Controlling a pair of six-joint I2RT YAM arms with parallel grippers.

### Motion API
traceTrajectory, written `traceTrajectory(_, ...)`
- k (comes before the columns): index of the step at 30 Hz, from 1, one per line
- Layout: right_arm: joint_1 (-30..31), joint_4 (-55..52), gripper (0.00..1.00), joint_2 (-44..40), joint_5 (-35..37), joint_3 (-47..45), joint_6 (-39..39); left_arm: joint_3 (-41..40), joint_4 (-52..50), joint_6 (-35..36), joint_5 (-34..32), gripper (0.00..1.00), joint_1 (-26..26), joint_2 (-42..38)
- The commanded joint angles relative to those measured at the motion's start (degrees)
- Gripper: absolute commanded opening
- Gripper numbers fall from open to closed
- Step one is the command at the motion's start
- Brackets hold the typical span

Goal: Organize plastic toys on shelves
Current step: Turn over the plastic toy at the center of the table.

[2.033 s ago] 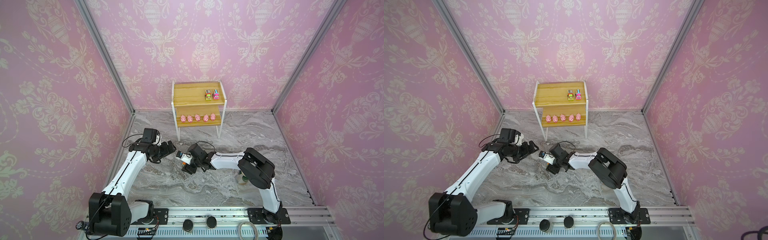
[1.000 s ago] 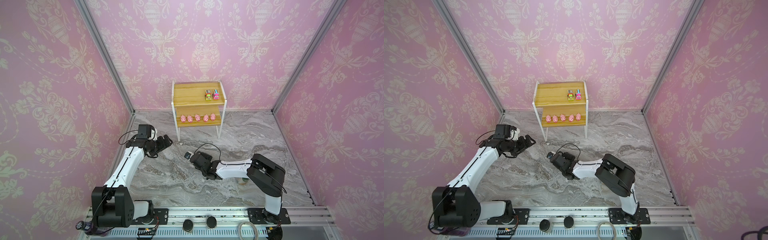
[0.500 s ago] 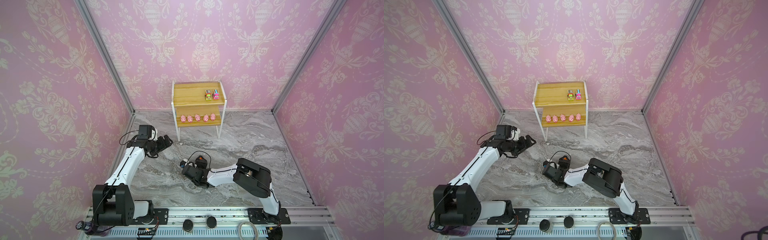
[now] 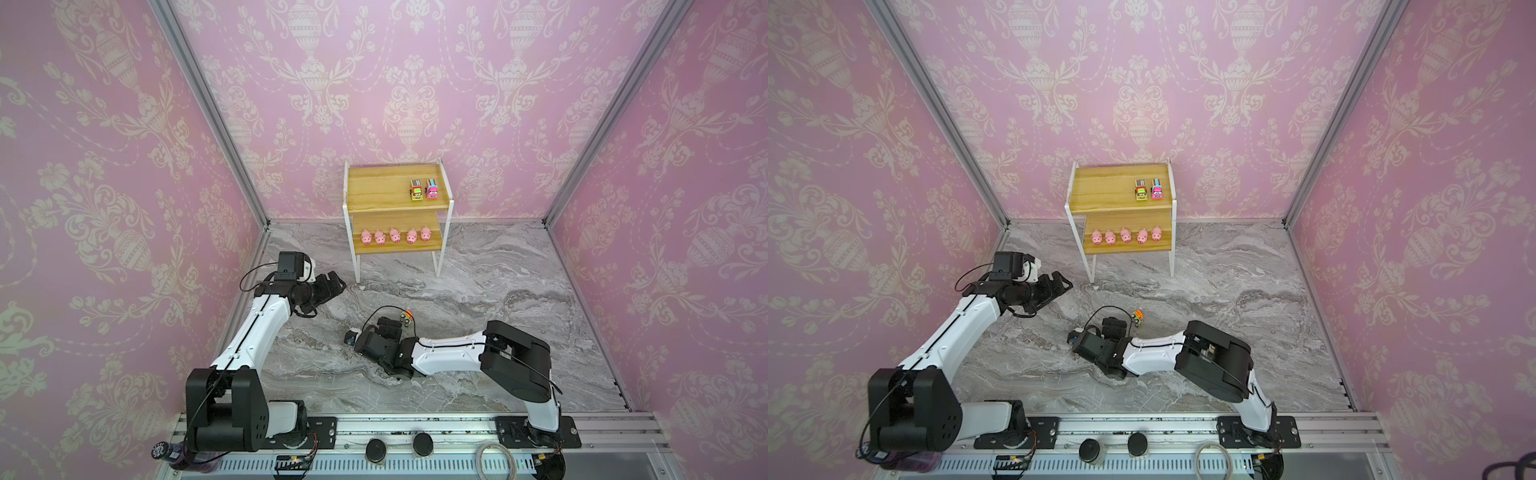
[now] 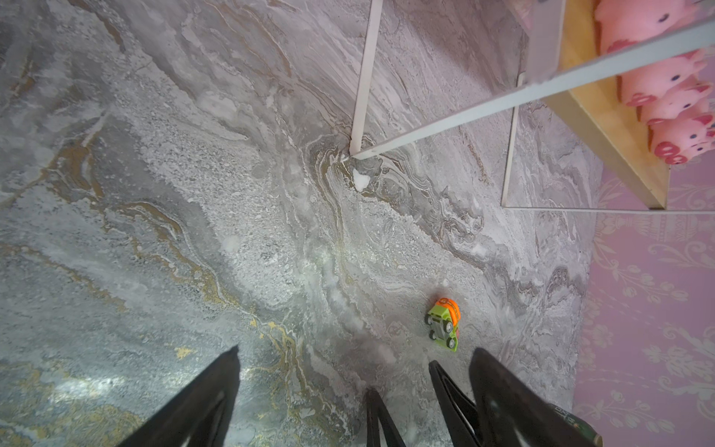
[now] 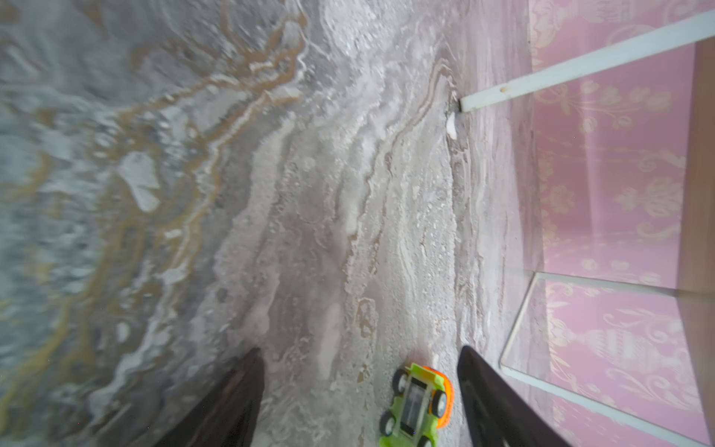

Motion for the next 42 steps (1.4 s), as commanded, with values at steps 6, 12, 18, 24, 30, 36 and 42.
traceTrajectory(6, -10.4, 4.5, 0.77, -13.8, -23.0, -7.2, 19.2, -1.1, 0.8, 0.3, 0.4, 0.95, 0.6, 0.1)
traceTrajectory(12, -16.6, 13.6, 0.8, -19.8, -30.9, -16.5, 33.5, -2.1, 1.6, -0.1, 1.0, 0.95, 0.6, 0.2)
traceTrajectory(18, -20.3, 24.7, 0.87, -19.5, -34.4, -24.4, 41.3, -2.8, 2.5, -0.2, 2.1, 0.96, 0.5, 0.0)
traceTrajectory(24, -22.0, 35.3, 0.89, -15.6, -33.9, -29.1, 43.4, -3.2, 2.8, -0.1, 2.3, 0.97, 0.4, -0.5)
traceTrajectory(30, -22.7, 42.8, 0.88, -10.9, -33.4, -30.7, 43.1, -3.2, 2.9, -0.1, 2.6, 0.98, 0.4, -0.2)
traceTrajectory(36, -24.3, 46.5, 0.84, -7.1, -32.5, -30.7, 43.4, -3.1, 3.1, -0.2, 2.7, 0.97, 0.4, 0.1)
traceTrajectory(42, -24.2, 48.0, 0.7, -3.8, -32.7, -29.9, 41.9, -3.1, 3.1, -0.1, 2.6, 0.97, 0.4, 0.3)
